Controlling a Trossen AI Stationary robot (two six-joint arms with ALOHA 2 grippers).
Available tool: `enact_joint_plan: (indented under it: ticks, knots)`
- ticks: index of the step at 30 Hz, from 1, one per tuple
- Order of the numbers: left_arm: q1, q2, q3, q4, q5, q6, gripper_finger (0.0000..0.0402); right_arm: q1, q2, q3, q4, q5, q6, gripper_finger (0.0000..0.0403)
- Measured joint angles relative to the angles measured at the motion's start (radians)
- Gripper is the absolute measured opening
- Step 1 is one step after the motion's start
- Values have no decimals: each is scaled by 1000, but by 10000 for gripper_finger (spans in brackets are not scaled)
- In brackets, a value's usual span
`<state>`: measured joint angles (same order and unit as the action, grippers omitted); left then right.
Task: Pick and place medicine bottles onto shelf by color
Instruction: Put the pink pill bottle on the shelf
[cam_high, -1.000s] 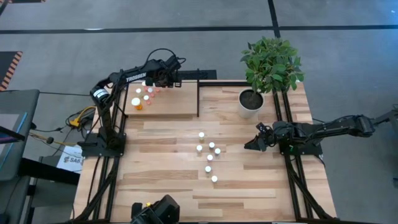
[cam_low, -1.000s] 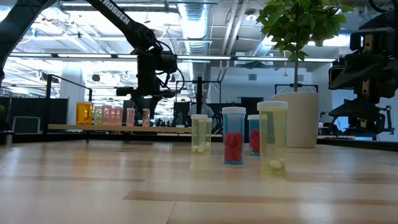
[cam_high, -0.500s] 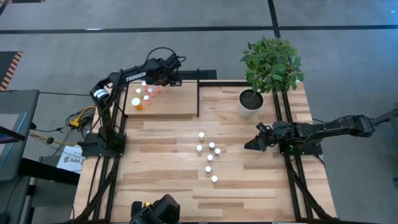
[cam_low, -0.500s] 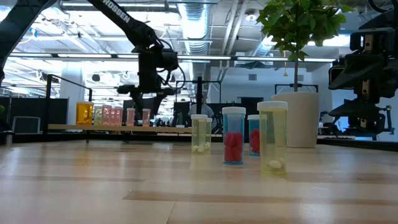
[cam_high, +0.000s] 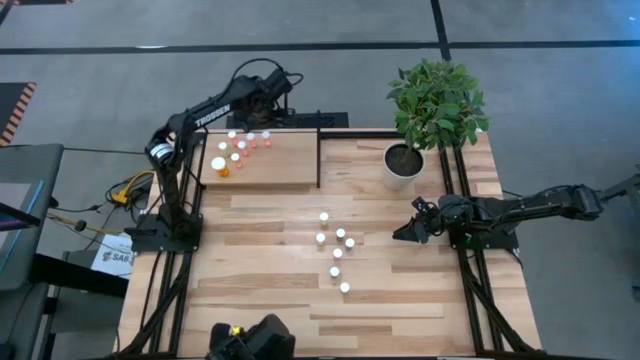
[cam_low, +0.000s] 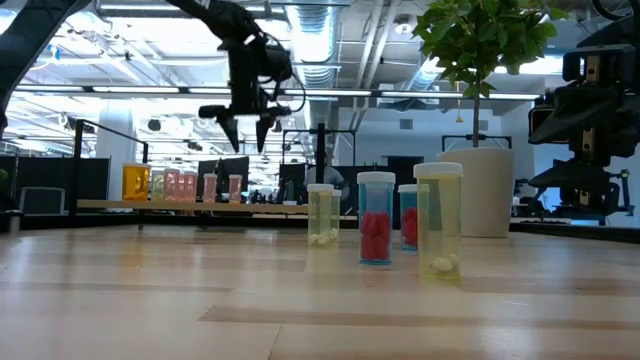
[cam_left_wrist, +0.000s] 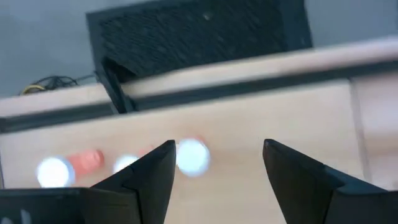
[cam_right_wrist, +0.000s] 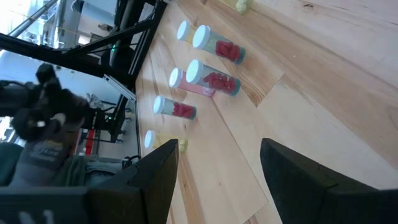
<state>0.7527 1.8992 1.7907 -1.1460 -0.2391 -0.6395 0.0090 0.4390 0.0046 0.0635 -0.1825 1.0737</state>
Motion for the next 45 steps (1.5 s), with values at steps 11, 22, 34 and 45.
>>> enact_joint_plan:
  ticks: [11, 22, 34, 45]
  knots:
    - [-199, 0, 93, -142, 69, 32, 229, 0, 0, 0, 0, 0, 0, 249]
    - [-483, 0, 93, -142, -16, -139, 229, 0, 0, 0, 0, 0, 0, 249]
    - [-732, 0, 88, -45, 66, -489, 229, 0, 0, 0, 0, 0, 0, 249]
    - [-901, 0, 3, 24, -114, -610, 229, 0, 0, 0, 0, 0, 0, 249]
